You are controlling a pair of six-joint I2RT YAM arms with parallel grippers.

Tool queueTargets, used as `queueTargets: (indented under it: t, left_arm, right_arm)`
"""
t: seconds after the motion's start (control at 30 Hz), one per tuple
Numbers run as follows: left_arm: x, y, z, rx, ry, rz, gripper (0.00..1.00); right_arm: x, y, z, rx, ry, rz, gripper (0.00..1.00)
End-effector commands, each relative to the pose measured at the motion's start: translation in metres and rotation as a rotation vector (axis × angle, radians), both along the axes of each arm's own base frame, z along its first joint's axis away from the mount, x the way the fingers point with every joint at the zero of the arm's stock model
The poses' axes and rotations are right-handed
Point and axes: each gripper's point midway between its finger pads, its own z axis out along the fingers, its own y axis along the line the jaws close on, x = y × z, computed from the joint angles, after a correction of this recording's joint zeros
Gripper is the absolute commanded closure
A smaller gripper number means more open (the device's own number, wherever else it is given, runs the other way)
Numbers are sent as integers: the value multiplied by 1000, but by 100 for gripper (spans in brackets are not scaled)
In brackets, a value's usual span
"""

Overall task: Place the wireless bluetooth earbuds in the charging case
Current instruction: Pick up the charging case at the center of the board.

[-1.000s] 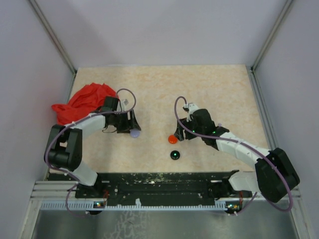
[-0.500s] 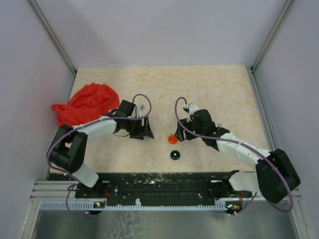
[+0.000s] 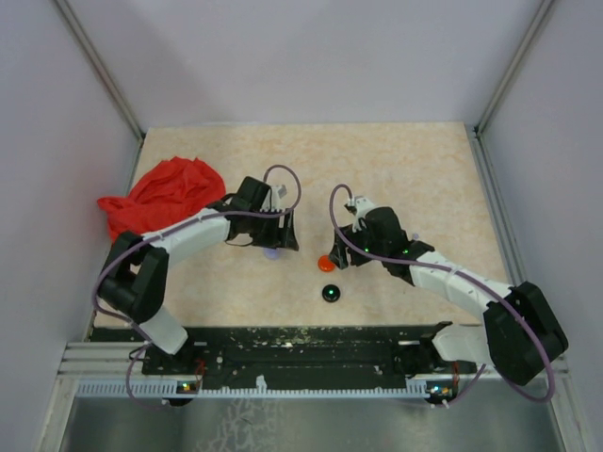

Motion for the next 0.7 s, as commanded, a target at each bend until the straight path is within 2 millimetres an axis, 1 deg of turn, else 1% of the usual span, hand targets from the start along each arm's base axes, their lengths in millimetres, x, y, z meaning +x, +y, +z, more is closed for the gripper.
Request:
queueTargets:
  t: [0.0,0.07,0.13,0.23,0.37,0.43,0.53,0.67]
  left_arm:
    - [2,36,11,176,-104,5,22]
    - [5,51,7,245,-136,27,21]
    - [7,60,2,294,-140,57,21]
    - [9,60,-8,319,-144,64,23]
    - [10,58,-26,404,-180,25,25]
    - [11,58,-30,437,-205,-1,26]
    - [12,56,-33,443,-232,-46,27]
    - [11,59,-44,480,-230,-80,30]
  right_arm:
    - [6,8,21,55,-78,35,34]
    - [6,9,20,57,-75,41,34]
    - [5,10,19,60,-71,46,34]
    - [5,10,20,61,-72,45,34]
    - [5,10,19,61,-70,49,34]
    - [4,10,19,59,-67,51,34]
    - [3,10,18,56,-66,55,34]
    - [4,10,19,58,-67,54,34]
